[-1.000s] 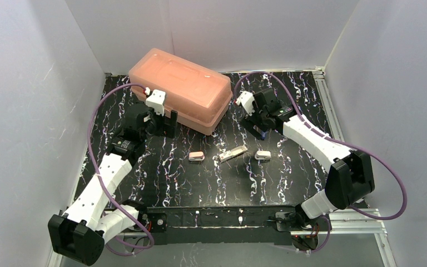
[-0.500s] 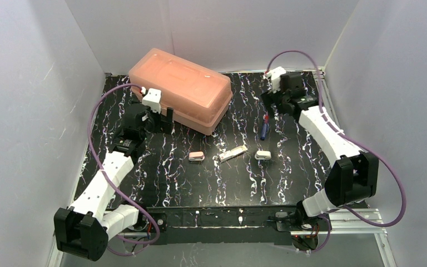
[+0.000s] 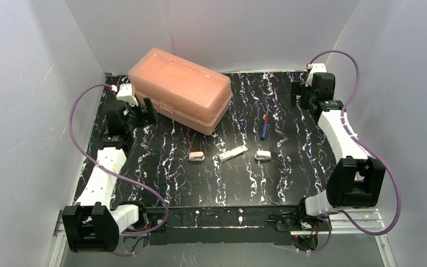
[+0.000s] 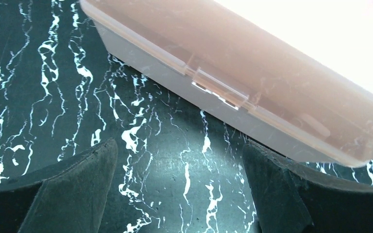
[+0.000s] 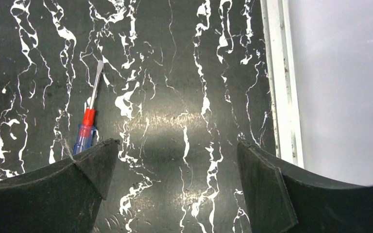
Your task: Load the staples into the stapler
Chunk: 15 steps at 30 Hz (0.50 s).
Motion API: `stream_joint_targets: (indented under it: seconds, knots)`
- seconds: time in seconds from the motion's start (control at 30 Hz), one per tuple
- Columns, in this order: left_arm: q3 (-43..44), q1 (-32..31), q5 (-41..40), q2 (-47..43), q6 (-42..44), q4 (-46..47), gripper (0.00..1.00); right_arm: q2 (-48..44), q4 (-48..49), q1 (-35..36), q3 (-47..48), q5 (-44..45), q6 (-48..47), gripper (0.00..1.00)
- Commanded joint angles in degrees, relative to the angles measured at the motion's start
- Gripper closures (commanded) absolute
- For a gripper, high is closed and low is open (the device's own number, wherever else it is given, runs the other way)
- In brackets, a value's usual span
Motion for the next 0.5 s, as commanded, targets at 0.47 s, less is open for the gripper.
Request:
stream_joint_targets:
  seconds: [0.47]
  knots:
    - [-5.96,3.70,-0.66,-2.87,4.49,13.16,0.01,-15.57,22.37,-0.01,-20.81,3.74,0.11,0.01]
